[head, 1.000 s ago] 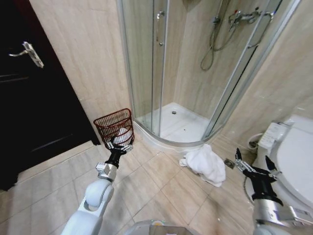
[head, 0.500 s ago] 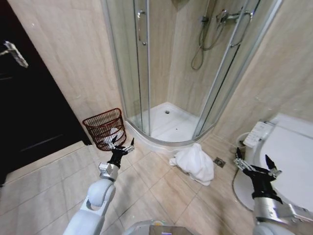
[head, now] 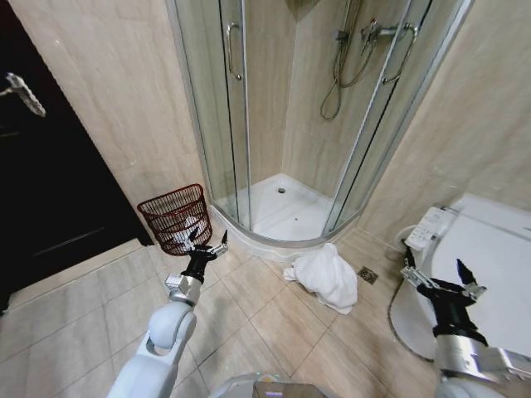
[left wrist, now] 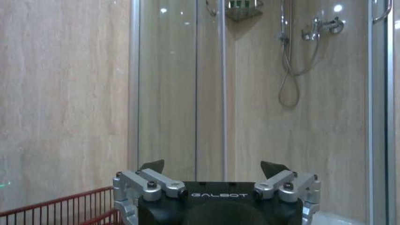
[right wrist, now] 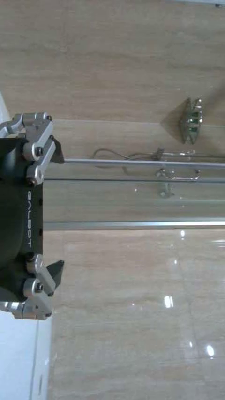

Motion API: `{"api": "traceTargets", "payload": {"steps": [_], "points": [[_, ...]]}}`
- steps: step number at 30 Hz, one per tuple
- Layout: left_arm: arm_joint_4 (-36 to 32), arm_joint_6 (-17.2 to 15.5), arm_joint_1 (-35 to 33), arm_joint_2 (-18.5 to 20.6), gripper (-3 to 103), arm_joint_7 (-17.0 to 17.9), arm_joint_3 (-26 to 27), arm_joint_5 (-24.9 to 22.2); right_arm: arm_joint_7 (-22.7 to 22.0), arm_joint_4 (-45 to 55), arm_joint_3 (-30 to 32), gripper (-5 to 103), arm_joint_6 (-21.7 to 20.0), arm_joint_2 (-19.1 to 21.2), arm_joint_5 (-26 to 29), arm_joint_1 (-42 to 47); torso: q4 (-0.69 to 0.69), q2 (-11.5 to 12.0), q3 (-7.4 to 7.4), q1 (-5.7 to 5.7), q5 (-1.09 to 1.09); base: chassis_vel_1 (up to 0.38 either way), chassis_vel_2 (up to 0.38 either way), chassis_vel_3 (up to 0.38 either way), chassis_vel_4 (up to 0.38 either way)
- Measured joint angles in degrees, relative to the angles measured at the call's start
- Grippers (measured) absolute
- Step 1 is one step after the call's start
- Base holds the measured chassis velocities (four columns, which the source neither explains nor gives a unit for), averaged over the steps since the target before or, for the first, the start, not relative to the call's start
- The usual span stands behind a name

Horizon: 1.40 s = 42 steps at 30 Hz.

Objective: Discard the used towel into the hamper.

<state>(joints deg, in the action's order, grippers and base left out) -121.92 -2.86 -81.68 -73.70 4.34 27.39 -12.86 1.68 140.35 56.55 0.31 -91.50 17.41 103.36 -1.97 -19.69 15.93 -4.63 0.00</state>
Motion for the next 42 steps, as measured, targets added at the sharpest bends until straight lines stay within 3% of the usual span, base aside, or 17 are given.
{"api": "traceTargets", "payload": {"steps": [29, 42], "points": [[-0.2, 0.9, -1.1, 0.0, 100, -0.3, 1.2, 1.2, 1.2, 0.7, -0.3, 100, 2.2, -0.3, -0.1, 0.0, -0.01, -7.5, 4.76, -2.70, 0.00, -0.033, 0.026, 0.032, -0.031], [-0.4, 0.7, -0.4, -0.1, 100, -0.3, 0.6, 1.2, 0.1, 1.1, -0.9, 100, -0.1, -0.1, -0.1, -0.4, 0.00, -9.8, 6.17, -3.58, 0.00, -0.010, 0.014, -0.003, -0.007]]}}
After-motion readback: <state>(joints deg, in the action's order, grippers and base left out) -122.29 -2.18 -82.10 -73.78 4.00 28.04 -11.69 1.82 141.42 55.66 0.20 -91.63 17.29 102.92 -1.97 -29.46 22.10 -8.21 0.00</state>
